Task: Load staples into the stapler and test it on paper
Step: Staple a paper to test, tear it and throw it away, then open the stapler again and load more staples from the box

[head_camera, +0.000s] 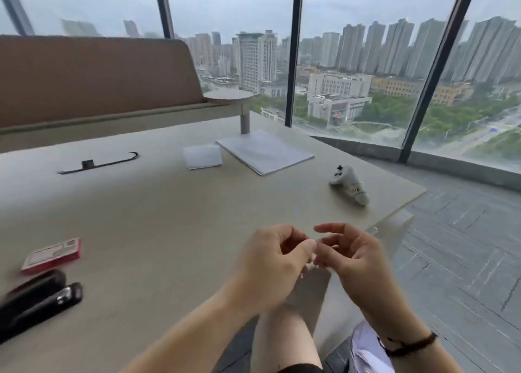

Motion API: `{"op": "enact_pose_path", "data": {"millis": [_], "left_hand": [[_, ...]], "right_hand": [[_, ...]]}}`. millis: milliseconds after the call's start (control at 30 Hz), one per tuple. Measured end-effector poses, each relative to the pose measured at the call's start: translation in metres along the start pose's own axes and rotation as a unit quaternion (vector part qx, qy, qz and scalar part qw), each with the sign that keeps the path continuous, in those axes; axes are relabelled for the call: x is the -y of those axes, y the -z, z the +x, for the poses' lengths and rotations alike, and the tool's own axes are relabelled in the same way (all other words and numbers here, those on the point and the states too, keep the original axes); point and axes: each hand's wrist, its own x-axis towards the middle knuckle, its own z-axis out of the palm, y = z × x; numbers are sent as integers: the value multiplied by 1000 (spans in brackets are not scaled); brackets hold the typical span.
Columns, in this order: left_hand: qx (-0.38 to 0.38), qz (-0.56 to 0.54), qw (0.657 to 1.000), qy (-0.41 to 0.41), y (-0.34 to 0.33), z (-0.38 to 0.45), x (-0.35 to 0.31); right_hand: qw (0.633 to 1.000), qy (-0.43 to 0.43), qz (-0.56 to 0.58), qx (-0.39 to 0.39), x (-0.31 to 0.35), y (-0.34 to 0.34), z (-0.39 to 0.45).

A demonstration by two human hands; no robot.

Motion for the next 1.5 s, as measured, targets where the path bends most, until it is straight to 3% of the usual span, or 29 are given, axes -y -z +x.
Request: {"op": "enact_pose_path", "data": {"millis": [400, 567, 667, 800, 1167, 1333, 1500], "left_hand": [[-231, 97, 967, 50, 193, -99, 35], [-317, 255, 910, 74, 242, -132, 53], [-299, 329, 890, 97, 267, -150, 59], [-238, 308, 908, 153, 285, -164, 69], [-176, 287, 933, 123, 306, -154, 88], [-179, 288, 936, 93, 340, -117, 84], [-222, 294, 928, 61, 398, -46, 98]], "right_hand": [[962, -4, -17, 272, 8, -213, -6], [939, 8, -98, 330, 8, -268, -13], [925, 21, -132, 356, 12, -289, -16], [915, 36, -148, 375, 14, -304, -15], [888, 49, -155, 430, 13, -312, 11], [896, 75, -119, 422, 27, -338, 52], [923, 94, -104, 357, 36, -397, 118]]}}
